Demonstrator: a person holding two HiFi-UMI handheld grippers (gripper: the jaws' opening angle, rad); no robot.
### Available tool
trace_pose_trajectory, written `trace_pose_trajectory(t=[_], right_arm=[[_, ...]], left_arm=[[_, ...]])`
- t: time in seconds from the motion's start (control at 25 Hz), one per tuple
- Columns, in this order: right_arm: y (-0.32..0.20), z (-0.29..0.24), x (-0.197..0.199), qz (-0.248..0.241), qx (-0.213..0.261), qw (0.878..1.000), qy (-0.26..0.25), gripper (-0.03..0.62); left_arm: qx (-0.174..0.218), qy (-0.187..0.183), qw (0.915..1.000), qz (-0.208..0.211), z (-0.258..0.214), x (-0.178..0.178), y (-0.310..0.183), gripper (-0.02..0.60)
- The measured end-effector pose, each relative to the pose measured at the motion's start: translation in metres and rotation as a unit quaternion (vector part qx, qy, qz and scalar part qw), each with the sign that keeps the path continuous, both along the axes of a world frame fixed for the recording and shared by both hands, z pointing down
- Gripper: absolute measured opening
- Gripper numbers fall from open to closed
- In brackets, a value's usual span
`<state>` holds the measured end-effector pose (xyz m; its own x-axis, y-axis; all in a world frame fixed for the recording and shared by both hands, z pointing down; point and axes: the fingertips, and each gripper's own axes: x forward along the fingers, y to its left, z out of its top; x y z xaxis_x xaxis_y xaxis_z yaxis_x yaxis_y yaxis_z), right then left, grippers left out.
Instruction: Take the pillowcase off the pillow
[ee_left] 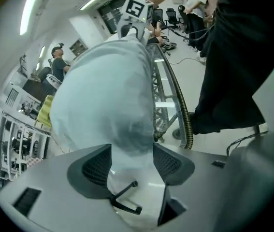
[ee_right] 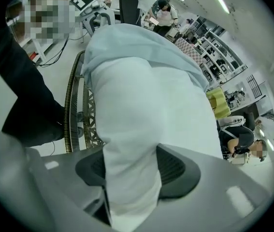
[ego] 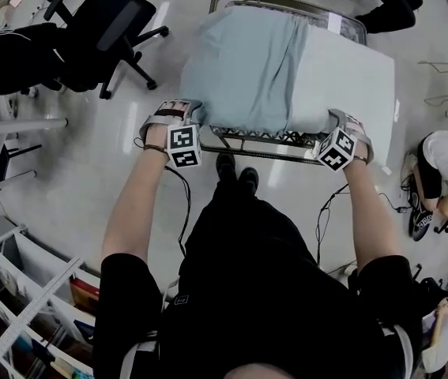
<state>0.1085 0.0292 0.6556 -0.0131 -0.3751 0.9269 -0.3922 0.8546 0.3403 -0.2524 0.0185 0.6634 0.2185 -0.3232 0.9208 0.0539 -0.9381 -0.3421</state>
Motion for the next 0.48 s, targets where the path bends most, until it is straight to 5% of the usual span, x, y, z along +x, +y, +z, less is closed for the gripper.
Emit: trace_pose_trajectory(t=[0.12, 0.16, 0.2, 0.24, 0.48], right_arm=[[0.002, 0.003, -0.001, 0.002, 0.008, 1.000, 0.001, 0.267], [0.002, 0.003, -0.001, 0.002, 0.011, 1.000, 0.002, 0.267], [0.001, 0.002, -0.001, 0.002, 0.014, 1.000, 0.004, 0.265], [0.000, 0.000, -0.001, 0.000, 0.018, 1.000, 0.005, 0.262], [0.001, -0.014, 0.003, 0.003, 0.032, 0.999, -0.014, 0.241]], left_arm=[[-0.004, 0.011, 0.9997, -0.021, 0.021, 0.011, -0.003, 0.250], [0.006, 0.018, 0.9991, -0.037, 0.022, 0.013, -0.008, 0.186], [0.018, 0.021, 0.9981, -0.055, 0.022, 0.013, -0.014, 0.042], [0.028, 0.019, 0.9967, -0.073, 0.022, 0.009, -0.020, 0.009], [0.087, 0.002, 0.9831, -0.161, -0.011, -0.049, -0.053, 0.008]])
